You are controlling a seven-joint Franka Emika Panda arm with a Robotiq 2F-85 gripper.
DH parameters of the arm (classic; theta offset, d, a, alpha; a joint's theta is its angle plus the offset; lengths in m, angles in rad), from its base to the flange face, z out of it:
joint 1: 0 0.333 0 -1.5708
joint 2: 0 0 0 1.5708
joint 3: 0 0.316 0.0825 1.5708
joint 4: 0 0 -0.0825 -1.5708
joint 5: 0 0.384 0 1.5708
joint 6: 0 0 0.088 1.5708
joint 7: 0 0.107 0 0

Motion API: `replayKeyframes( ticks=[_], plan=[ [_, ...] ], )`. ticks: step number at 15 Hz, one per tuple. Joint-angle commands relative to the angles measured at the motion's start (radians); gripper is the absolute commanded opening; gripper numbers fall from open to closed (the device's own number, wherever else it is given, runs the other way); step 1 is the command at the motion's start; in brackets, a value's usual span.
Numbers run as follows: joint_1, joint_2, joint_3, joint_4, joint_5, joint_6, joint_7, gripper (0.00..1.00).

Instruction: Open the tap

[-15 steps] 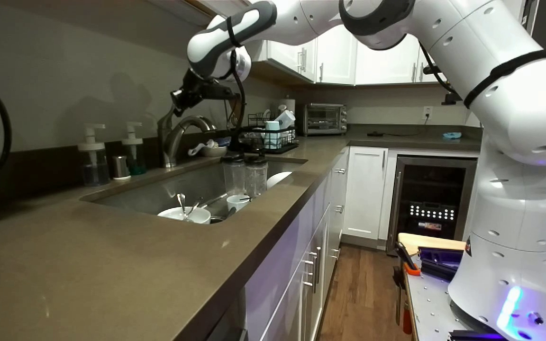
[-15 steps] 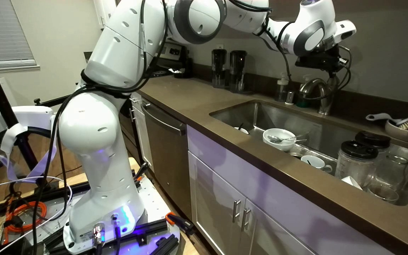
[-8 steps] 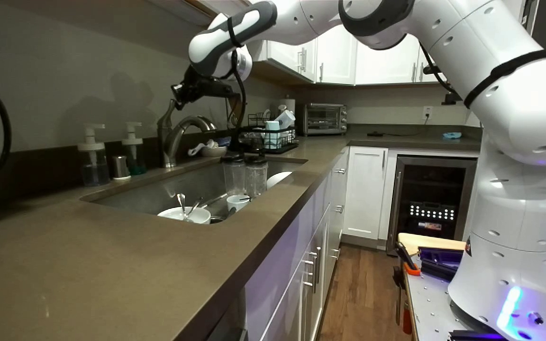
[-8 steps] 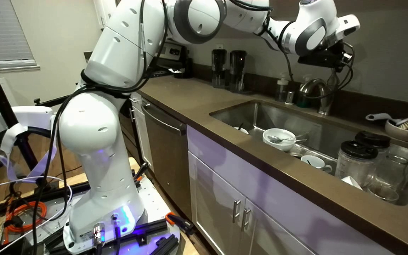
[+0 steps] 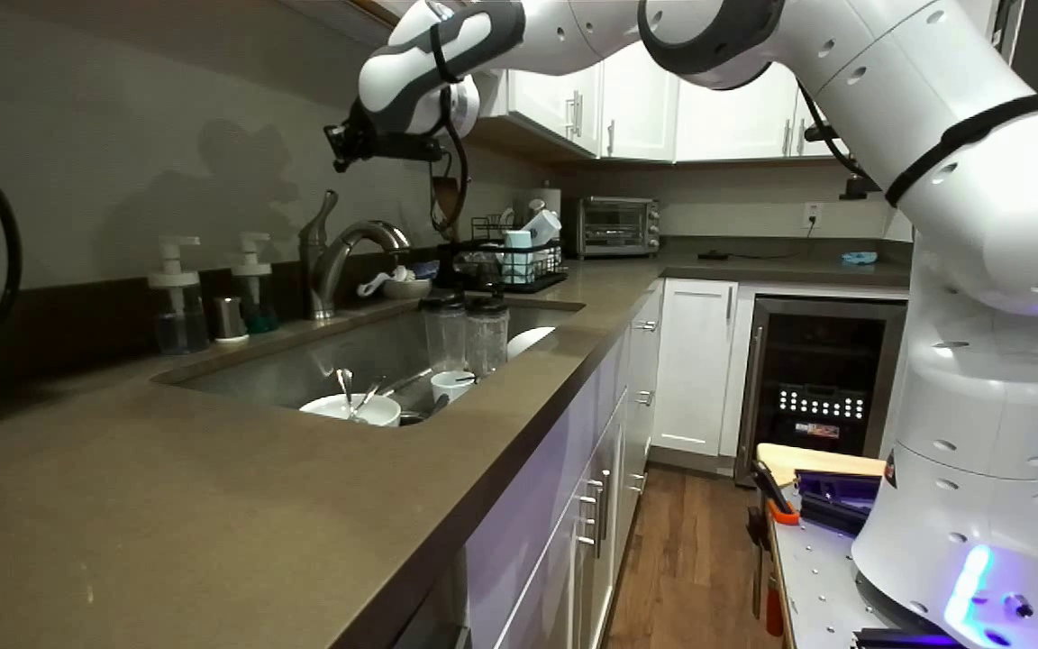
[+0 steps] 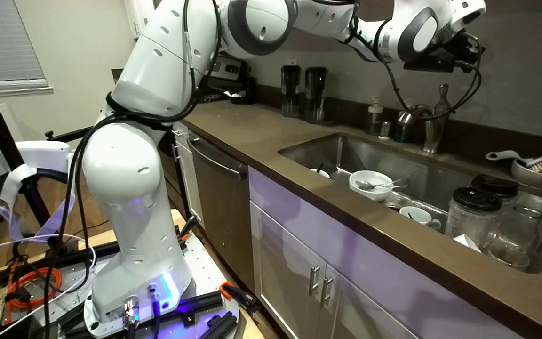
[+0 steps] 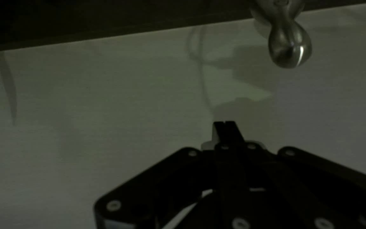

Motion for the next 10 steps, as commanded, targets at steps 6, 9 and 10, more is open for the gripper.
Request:
replayKeyframes(
  ticks=[6, 9, 10],
  plan=[
    [0.048, 0.011, -0.050, 0.067, -0.105, -0.299, 0.051, 0.02],
    [0.034, 0.018, -0.020, 0.106, -0.098, -0.413, 0.035, 0.02],
    [0.030, 0.019, -0.009, 0.119, -0.094, -0.448, 0.028, 0.02]
  ],
)
